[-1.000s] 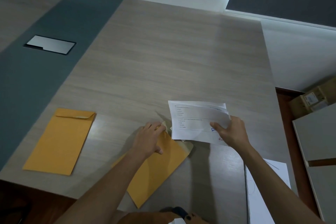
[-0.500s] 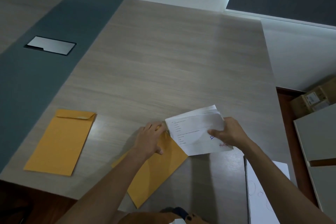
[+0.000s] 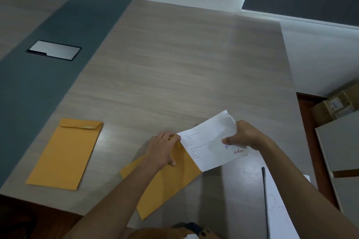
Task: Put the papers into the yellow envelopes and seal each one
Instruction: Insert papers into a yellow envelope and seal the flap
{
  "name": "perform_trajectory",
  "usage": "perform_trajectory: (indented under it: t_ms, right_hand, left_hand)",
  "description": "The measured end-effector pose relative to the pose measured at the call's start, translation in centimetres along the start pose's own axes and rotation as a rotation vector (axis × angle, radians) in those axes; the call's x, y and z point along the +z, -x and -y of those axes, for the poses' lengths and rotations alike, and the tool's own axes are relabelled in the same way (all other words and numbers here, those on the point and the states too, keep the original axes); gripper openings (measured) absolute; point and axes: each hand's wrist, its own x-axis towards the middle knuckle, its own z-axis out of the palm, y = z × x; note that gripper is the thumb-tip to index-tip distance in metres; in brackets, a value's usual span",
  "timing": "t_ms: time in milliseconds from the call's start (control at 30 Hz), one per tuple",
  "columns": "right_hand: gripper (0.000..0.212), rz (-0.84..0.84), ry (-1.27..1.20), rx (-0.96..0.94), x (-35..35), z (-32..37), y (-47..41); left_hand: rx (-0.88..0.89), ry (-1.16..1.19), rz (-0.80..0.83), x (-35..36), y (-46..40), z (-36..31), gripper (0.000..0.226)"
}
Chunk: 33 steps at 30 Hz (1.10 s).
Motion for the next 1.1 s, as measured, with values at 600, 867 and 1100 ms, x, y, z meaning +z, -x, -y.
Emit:
perform_trajectory:
  t_ms: [600,867,1100]
  right_hand:
    - [0.024,-0.010,-0.171,0.023,4.3,-2.5,-2.1]
    - [0.025,-0.129,-0.237,-0.018,6.2,-4.0,-0.6]
    - [0.028,-0.030,-0.373,-0.008,7.6,-3.3,0.5]
  left_hand:
    - [0.000,0.097,-0.002,-0.1,1.1,0.1,0.113]
    - [-0.030,-0.078,0.032,2.0,3.9,-2.8,0.158]
    - [0.031,-0.069,0.012,1.3,3.7,-3.6,0.152]
